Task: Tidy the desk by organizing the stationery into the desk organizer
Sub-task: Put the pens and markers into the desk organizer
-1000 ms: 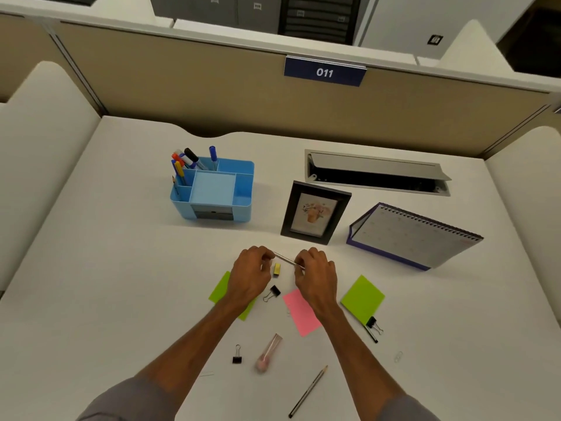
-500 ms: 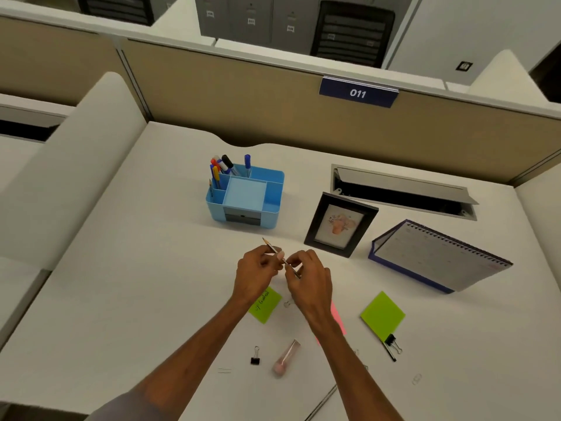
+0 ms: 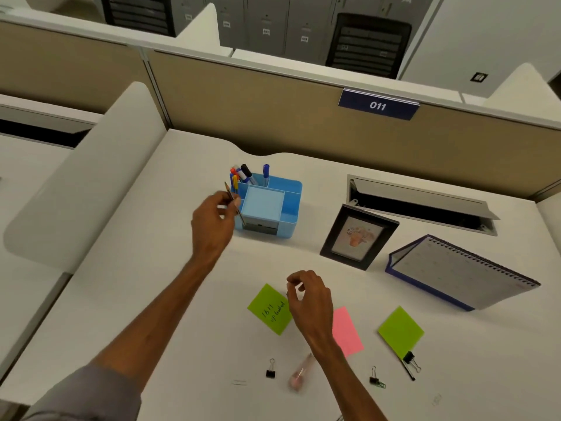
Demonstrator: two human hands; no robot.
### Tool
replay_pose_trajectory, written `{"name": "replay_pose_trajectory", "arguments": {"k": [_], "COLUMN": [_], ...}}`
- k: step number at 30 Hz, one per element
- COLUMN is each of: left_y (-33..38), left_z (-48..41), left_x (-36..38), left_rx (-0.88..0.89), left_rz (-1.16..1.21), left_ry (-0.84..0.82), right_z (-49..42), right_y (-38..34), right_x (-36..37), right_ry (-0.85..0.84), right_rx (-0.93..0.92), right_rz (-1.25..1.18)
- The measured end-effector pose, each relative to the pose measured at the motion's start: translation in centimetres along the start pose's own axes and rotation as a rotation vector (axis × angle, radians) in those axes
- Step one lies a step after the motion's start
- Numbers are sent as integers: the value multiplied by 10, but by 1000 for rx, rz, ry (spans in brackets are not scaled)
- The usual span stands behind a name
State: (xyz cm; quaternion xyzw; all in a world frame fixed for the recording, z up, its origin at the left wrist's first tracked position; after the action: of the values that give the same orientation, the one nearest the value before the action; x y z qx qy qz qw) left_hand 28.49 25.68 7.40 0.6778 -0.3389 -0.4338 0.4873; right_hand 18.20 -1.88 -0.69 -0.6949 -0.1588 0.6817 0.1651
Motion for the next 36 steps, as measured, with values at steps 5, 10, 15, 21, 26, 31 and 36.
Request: {"name": "replay_pose_trajectory", "arguments": {"k": [5,10,15,21,26,31,36], "left_y": [-7,-24,-38,-44,-46,-31,-5], "left_z": [-50,-60,-58,-64,-57,-32,32], "left_x": [-23,-9,10,24,29,22,49], "left_rx": [17,-17,-25,-33,-23,43,137], "left_rz": [-83,-163,-220,-241,-209,-136,-110], "left_ry": [66,16,-66,-106,-110,-15,-41], "right_z": [25,32,32,36,59,76,98], "right_y": [20,33,44,63,84,102,118], "right_x": [15,16,9,-11,-25,-36,-50], "right_ry": [-25,-4,25,59,92,129,143], "right_rx": [46,62,89,159,218,281,321], "right_rz": [73,38,22,47,51,44,9]}}
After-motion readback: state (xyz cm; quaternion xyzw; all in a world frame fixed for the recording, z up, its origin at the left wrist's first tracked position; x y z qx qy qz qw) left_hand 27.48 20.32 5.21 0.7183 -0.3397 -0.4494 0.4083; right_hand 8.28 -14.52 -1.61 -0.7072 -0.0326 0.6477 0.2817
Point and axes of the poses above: each hand's wrist, its own z-axis away from the middle knuckle, its own x-axis out of the palm, y = z × x, the point moved 9 cm from there along -z, towards the middle knuckle, and after that the axes turned 15 degrees about z, right-handed, at the moved point
